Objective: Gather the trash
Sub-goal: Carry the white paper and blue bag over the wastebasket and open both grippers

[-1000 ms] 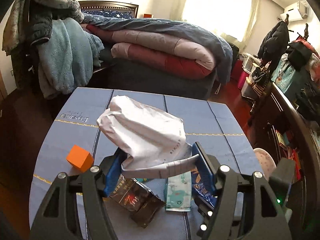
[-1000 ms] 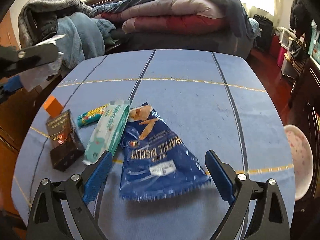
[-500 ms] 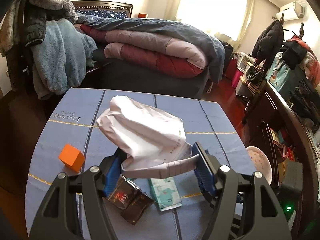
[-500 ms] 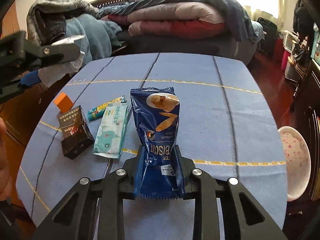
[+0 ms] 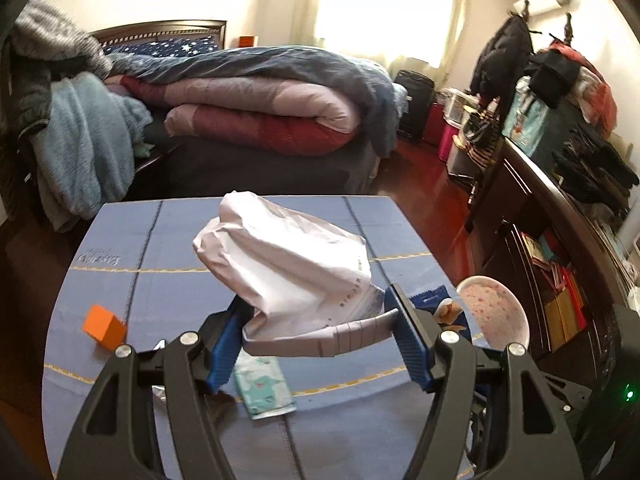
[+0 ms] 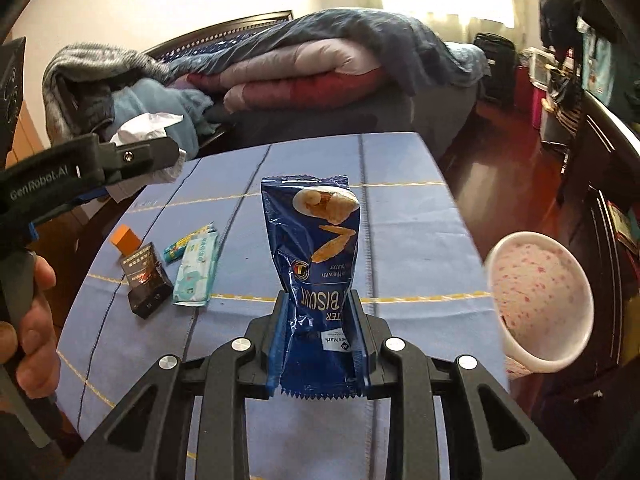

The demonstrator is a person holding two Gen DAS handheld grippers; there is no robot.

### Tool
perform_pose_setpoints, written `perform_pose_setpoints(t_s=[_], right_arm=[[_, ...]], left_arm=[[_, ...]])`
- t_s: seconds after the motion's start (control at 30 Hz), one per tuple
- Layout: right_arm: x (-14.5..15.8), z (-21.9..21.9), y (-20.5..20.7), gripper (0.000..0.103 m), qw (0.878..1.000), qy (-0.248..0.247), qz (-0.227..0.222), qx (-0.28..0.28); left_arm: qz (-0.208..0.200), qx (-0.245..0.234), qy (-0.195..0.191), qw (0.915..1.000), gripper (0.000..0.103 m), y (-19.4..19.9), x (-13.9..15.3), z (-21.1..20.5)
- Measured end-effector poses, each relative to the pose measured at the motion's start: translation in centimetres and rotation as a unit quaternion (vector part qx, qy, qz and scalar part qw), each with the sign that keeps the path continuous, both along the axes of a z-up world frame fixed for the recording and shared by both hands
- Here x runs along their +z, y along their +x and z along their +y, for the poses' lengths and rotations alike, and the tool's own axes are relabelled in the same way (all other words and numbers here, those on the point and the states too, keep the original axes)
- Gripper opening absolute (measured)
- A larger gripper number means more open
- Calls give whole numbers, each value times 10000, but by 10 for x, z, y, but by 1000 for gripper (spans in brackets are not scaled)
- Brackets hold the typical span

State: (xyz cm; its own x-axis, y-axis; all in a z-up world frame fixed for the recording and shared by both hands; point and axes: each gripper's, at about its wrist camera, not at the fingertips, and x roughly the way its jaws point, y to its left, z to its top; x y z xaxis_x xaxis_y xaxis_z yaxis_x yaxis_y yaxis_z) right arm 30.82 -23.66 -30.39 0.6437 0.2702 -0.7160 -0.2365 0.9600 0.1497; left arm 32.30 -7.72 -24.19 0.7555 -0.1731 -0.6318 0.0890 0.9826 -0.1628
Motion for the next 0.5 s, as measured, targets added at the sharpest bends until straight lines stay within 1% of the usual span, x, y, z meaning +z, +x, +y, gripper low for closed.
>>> perform_pose_setpoints(t_s=[0.3,0.5], right_arm=[[8,-50,-11,29,9987,213,-126,-438],[11,-86,-16,29,9962,331,-206,-776]], left_arm=[[-91,-469,137,9988,68,-1,8,-53],[-140,-899,238,9956,68,-1,10,-97]])
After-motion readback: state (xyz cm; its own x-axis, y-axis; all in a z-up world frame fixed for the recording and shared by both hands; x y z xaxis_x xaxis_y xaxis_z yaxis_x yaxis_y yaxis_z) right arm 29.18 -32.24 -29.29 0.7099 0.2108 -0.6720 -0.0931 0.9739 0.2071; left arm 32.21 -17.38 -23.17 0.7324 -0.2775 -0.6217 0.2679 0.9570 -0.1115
